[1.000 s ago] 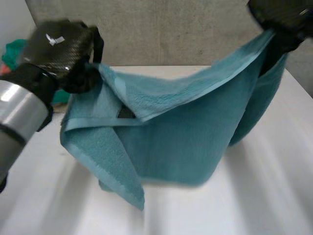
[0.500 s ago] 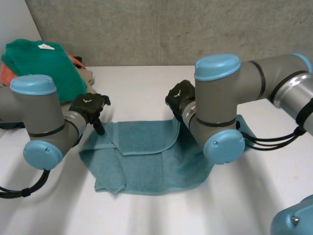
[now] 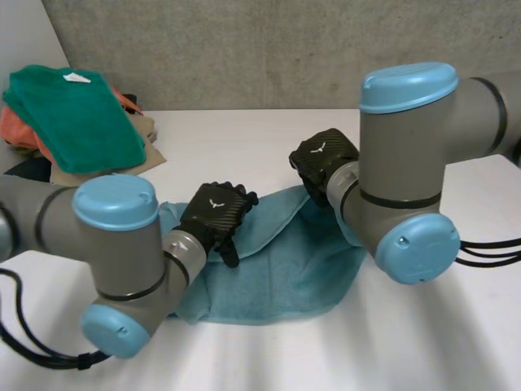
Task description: Fold the laundry.
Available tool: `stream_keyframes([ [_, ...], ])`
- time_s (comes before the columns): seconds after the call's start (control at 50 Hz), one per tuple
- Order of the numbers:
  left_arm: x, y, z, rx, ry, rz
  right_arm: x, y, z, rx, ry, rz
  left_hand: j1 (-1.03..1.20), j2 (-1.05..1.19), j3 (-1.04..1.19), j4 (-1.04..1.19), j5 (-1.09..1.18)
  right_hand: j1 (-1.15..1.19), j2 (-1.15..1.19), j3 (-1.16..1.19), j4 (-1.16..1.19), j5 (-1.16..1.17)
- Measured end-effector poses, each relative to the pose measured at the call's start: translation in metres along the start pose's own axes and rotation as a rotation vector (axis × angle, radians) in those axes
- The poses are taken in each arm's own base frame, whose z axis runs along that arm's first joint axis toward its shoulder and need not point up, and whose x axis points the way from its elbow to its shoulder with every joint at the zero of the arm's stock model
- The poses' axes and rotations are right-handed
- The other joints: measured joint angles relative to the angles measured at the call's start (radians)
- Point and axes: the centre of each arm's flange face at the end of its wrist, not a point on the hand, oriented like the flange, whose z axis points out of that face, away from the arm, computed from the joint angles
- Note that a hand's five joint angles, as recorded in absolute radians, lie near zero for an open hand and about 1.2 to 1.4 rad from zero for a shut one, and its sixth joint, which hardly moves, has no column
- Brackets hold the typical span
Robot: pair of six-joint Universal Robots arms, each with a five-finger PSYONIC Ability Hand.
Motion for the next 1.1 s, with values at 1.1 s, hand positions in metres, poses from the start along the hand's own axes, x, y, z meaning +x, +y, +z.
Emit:
stream_keyframes([
  [1.1, -0.035, -0.076, -0.068, -0.090, -0.006, 0.117, 0.070, -0.003, -0.080, -0.106, -0.007, -0.249, 0.808, 0.868, 0.867, 0.874, 0.830, 0.000, 0.000, 0.000, 0.000, 0.000],
])
